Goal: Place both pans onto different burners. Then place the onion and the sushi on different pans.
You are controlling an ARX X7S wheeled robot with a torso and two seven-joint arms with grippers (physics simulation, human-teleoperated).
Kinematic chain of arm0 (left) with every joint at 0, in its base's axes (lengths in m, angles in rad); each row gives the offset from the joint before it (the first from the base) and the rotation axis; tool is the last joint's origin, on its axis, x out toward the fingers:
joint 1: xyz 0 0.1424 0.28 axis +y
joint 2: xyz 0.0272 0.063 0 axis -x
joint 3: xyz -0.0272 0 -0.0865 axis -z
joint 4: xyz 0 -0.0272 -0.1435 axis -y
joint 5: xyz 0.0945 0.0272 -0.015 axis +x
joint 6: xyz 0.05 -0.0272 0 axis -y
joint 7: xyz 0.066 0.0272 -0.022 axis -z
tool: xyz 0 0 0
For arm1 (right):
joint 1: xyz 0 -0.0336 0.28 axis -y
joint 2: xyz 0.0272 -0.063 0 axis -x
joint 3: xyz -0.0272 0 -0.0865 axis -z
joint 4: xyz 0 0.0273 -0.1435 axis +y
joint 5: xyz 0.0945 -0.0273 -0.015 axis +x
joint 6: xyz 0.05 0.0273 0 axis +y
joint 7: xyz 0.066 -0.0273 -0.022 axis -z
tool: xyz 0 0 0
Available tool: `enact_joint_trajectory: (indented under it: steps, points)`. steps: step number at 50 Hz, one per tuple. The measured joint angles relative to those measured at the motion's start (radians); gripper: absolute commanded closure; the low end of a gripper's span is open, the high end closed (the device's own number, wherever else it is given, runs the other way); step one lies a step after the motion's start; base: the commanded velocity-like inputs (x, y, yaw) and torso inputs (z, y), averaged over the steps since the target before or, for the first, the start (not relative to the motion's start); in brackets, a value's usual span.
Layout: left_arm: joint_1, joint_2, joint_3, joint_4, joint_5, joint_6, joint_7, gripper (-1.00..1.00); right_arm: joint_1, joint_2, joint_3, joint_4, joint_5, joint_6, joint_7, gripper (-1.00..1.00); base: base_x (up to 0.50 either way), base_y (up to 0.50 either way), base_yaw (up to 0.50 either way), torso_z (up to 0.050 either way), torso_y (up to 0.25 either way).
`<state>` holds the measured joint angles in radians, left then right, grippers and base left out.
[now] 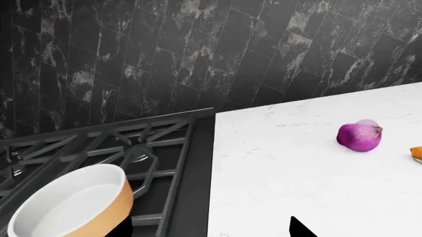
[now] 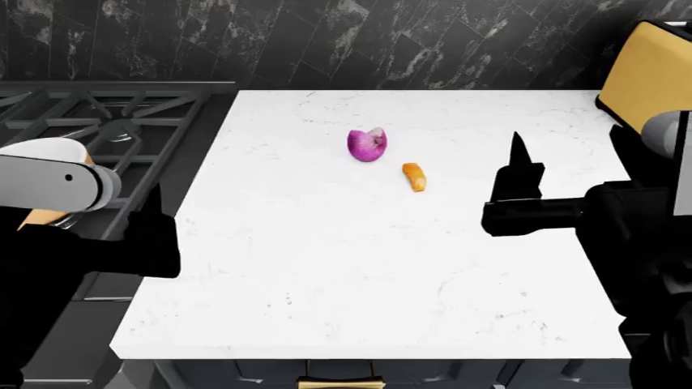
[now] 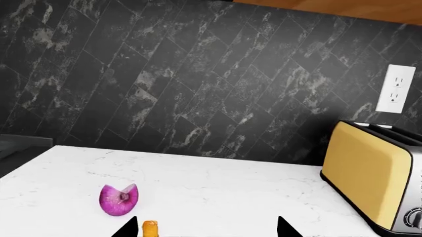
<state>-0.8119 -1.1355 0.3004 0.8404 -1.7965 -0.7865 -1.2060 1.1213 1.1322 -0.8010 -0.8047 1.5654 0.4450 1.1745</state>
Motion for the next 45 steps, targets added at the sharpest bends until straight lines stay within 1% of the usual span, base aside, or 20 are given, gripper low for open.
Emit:
enact_joint_trajectory:
  steps: [5,8,17,24,30,36,45]
  points:
    - [0.002,-0.001,-0.001,0.001,0.002,0.001,0.001,-1.0,0.0,-0.003,0.0,0.004,0.002,0.001,-0.002,-1.0,0.34,-0.35,0.0,0.0,0.0]
    - [0.004,0.0,-0.001,0.002,0.002,0.002,0.003,-1.0,0.002,-0.005,-0.001,0.006,0.002,0.005,-0.002,-1.0,0.5,-0.03,0.0,0.0,0.0]
    - [0.007,0.001,-0.002,-0.002,0.007,0.003,0.008,-1.0,0.013,-0.014,-0.005,0.006,0.0,0.024,0.0,-1.0,0.02,0.0,0.0,0.0,0.0]
    - [0.01,0.002,-0.003,-0.004,0.012,0.004,0.013,-1.0,0.021,-0.023,-0.01,0.007,-0.004,0.041,0.0,-1.0,0.5,0.0,0.0,0.0,0.0]
    - [0.011,0.009,0.001,-0.01,0.019,0.001,0.017,-1.0,0.021,-0.028,-0.013,0.01,-0.011,0.047,-0.001,-1.0,0.0,0.0,0.0,0.0,0.0]
    - [-0.012,0.039,0.027,-0.029,0.031,-0.023,0.022,-1.0,0.015,-0.029,-0.014,0.012,-0.02,0.046,-0.004,-1.0,0.0,0.0,0.0,0.0,0.0]
    - [-0.119,0.143,0.108,-0.119,0.063,-0.103,0.043,-1.0,0.004,-0.026,-0.013,0.012,-0.03,0.039,-0.01,-1.0,0.0,0.0,0.0,0.0,0.0]
